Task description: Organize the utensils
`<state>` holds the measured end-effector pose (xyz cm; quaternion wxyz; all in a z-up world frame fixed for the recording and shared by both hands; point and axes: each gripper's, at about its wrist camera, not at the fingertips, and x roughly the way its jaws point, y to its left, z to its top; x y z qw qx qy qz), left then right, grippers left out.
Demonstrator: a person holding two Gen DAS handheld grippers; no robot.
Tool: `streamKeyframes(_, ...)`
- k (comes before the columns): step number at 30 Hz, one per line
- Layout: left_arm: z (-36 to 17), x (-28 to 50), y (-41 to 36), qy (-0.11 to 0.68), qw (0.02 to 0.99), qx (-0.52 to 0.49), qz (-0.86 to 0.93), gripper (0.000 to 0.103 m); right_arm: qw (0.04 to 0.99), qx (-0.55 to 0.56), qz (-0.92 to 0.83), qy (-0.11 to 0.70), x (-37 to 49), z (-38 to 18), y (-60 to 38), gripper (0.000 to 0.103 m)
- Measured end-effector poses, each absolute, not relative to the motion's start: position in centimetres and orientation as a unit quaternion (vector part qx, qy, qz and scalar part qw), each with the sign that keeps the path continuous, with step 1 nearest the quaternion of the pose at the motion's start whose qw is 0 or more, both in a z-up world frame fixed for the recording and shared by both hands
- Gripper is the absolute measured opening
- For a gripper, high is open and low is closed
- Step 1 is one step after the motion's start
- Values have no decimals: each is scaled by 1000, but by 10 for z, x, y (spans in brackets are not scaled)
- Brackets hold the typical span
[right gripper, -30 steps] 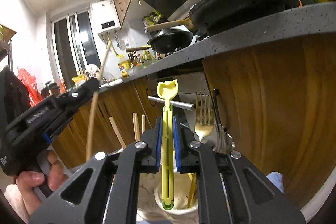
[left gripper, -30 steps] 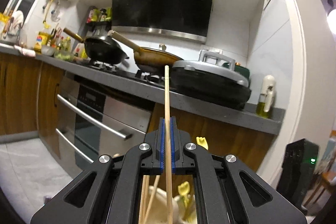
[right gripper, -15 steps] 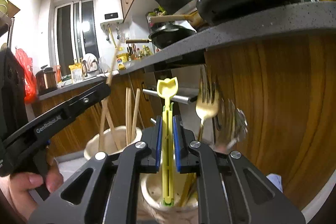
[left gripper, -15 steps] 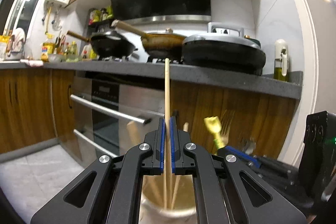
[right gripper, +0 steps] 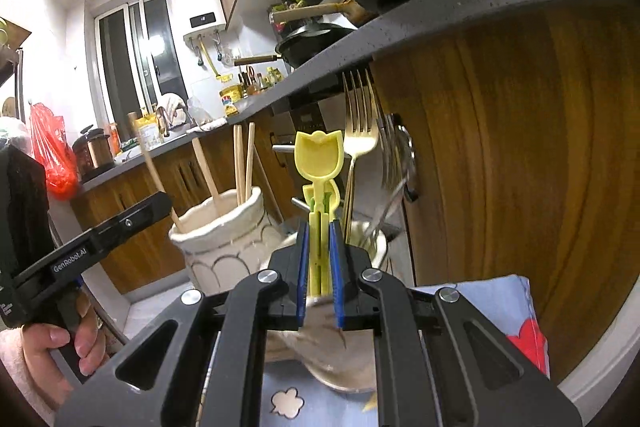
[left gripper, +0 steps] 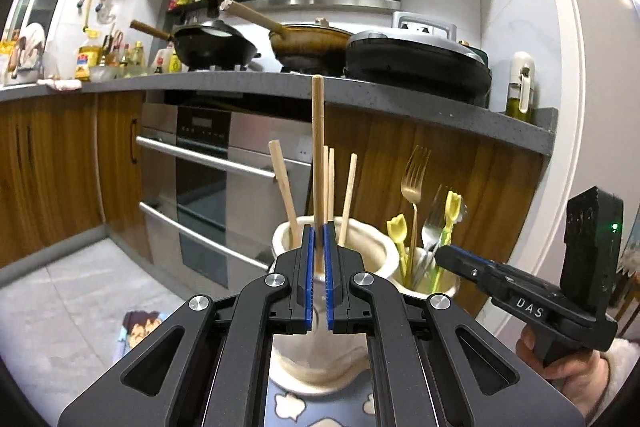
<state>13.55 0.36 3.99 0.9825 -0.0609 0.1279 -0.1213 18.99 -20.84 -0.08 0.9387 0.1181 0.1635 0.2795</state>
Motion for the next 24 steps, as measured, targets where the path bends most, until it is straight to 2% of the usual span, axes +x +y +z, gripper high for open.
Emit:
streamKeyframes(13, 40, 143, 2, 155, 979, -67, -113, 6, 937, 93, 278, 189, 192, -4, -198, 10)
streamKeyframes(15, 41, 143, 0, 155, 979, -67, -115, 9, 938, 89, 278, 186, 191, -4, -197, 11)
streamKeyframes(16, 41, 143, 0, 155, 979, -67, -116, 14, 937, 89, 281, 186, 191, -2, -196, 12)
streamKeyframes(20, 42, 142, -1, 153, 980, -63, -115, 21, 937, 91, 285, 182, 190, -1, -196, 28)
streamKeyframes(24, 45, 135, 3, 149, 980, -67, -112, 28, 939, 91, 278, 182, 187, 0, -197, 30)
